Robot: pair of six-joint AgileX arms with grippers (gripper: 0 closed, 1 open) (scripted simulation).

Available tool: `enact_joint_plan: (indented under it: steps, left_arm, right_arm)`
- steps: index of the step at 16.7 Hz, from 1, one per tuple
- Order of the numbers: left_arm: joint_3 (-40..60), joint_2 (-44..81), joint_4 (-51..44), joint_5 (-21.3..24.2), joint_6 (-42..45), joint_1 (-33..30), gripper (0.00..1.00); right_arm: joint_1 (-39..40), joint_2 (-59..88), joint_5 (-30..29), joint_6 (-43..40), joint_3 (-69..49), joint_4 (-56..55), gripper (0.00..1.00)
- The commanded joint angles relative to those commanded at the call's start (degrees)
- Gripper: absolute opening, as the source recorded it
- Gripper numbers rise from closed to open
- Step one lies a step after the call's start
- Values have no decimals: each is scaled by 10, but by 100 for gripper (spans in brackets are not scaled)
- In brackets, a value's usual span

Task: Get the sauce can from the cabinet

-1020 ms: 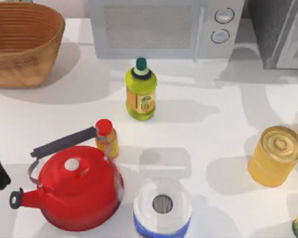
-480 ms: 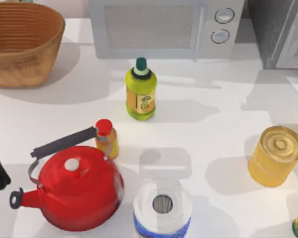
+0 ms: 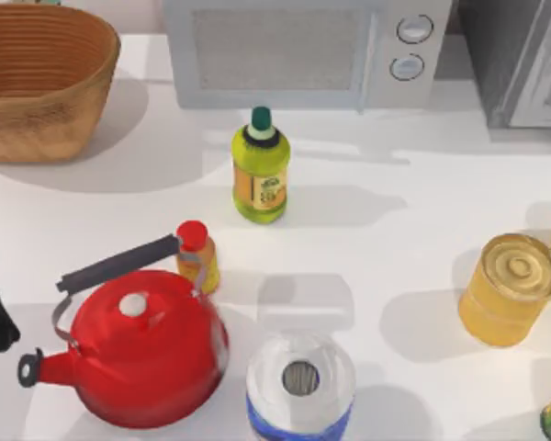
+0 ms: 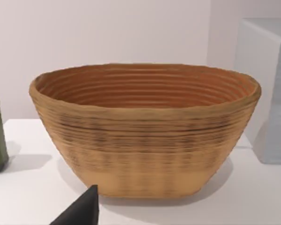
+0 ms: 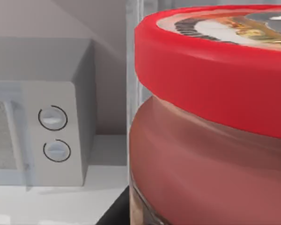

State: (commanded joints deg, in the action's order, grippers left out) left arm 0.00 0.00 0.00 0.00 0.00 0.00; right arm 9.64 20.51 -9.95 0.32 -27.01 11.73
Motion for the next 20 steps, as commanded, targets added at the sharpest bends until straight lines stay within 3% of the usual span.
enact_joint_plan:
  steps: [4, 8, 16, 20]
  left_arm:
    - [0, 0, 0, 0, 0, 0, 100]
    - [0, 0, 0, 0, 0, 0, 100]
    - [0, 0, 0, 0, 0, 0, 100]
    - [0, 0, 0, 0, 0, 0, 100]
  right_arm:
    - [-61, -129, 63, -2, 180, -74, 0]
    - [-94, -200, 97, -3, 264, -114, 0]
    - [-95, -197, 102, -2, 267, -121, 0]
    - [-104, -113, 142, 1, 226, -190, 0]
